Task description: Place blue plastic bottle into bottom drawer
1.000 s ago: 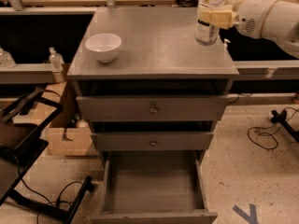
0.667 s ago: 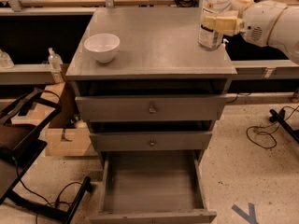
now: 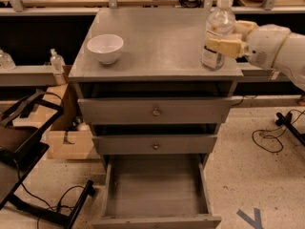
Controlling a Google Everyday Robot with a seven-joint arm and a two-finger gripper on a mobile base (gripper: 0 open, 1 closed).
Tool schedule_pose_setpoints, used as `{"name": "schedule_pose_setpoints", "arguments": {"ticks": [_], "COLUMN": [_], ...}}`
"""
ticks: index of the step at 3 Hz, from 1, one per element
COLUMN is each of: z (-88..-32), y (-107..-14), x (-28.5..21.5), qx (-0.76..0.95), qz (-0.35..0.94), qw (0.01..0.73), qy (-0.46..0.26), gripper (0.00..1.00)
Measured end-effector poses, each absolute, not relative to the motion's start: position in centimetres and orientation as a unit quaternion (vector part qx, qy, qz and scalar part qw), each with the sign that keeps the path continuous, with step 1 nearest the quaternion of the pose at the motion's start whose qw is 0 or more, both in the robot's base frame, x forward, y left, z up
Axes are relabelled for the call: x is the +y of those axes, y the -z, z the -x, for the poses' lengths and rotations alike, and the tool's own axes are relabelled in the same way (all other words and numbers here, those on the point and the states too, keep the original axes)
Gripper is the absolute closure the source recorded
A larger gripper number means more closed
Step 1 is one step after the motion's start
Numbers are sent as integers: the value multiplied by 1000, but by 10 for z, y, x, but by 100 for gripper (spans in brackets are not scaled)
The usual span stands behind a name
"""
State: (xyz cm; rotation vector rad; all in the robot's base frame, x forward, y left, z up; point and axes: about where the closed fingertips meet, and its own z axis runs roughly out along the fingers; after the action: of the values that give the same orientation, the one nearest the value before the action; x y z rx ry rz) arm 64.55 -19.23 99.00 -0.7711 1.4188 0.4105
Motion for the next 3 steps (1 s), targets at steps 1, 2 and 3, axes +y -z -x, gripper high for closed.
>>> {"name": "schedule_pose_setpoints", "arguments": {"ticks": [1,2,3], "z": [-611,-572,-567], "y": [-947,-878,-810], "x": [-202,-213,-207], "qx": [634,627,615], "qz": [336,338,340], "qw": [668,665,655], "qy": [-196,-226,-278], "gripper": [100,100,100]}}
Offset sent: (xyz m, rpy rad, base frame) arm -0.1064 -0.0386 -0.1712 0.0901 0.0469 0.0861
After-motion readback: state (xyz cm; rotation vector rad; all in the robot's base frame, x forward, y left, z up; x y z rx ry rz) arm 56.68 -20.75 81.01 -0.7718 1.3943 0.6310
